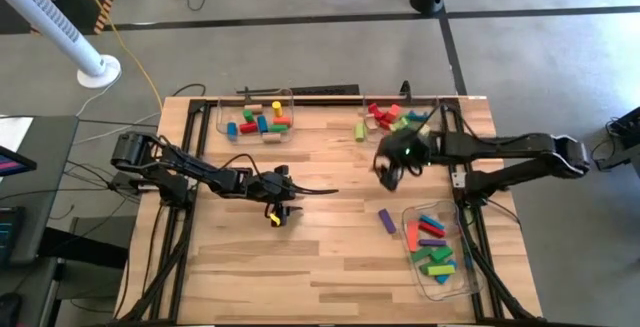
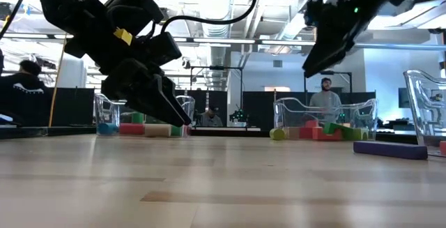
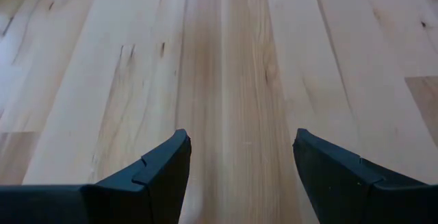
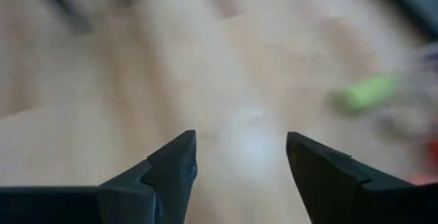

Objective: Sort blocks by size
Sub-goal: Put the blue rectangular block into the bottom transparent bin

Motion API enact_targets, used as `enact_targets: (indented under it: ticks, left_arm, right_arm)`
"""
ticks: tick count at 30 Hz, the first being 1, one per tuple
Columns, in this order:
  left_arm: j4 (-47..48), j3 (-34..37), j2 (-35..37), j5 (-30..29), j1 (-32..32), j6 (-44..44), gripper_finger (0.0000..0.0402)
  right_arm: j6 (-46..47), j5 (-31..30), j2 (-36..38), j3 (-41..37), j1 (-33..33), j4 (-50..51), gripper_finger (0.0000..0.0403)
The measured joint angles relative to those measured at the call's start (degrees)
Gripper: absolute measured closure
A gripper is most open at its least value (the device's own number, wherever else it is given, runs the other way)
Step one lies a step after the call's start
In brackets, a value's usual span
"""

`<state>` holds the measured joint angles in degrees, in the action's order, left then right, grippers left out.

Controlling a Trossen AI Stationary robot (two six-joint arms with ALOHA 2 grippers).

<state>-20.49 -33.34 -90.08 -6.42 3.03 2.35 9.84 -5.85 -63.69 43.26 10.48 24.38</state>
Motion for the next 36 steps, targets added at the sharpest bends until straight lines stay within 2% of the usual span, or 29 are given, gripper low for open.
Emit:
enact_targets:
  ticks: [2, 6, 11, 19, 21, 26, 36]
  left_arm:
    - [-0.2, 0.0, 0.0, 0.0, 0.0, 0.0, 0.0154]
    - [-1.1, 0.0, 0.0, 0.0, 0.1, -0.2, 0.0154]
    - [-1.5, 0.0, 0.0, 0.0, 0.6, -0.2, 0.0154]
    - [-1.2, 0.0, 0.0, 0.0, 1.7, 0.2, 0.0154]
    - [-1.1, 0.0, 0.0, 0.0, 1.9, 0.3, 0.0154]
    - [-0.9, 0.0, 0.0, 0.0, 2.1, 0.4, 0.0154]
    - [-1.1, 0.0, 0.0, 0.0, 2.1, 0.1, 0.0154]
  right_arm:
    - [3.5, 2.3, -1.6, 1.6, -3.7, 1.6, 0.0147]
    - [6.7, 2.7, -6.4, 5.8, -9.6, 6.5, 0.0147]
    - [9.6, 3.0, -13.8, 12.7, -13.0, 13.5, 0.0147]
    - [11.3, 3.2, -27.1, 22.7, -14.3, 29.1, 0.0147]
    - [11.4, 4.9, -29.9, 24.0, -14.2, 31.7, 0.0147]
    - [12.2, 11.0, -34.8, 24.5, -13.7, 34.6, 0.0147]
    - [12.2, 13.4, -41.4, 23.8, -12.4, 36.7, 0.0147]
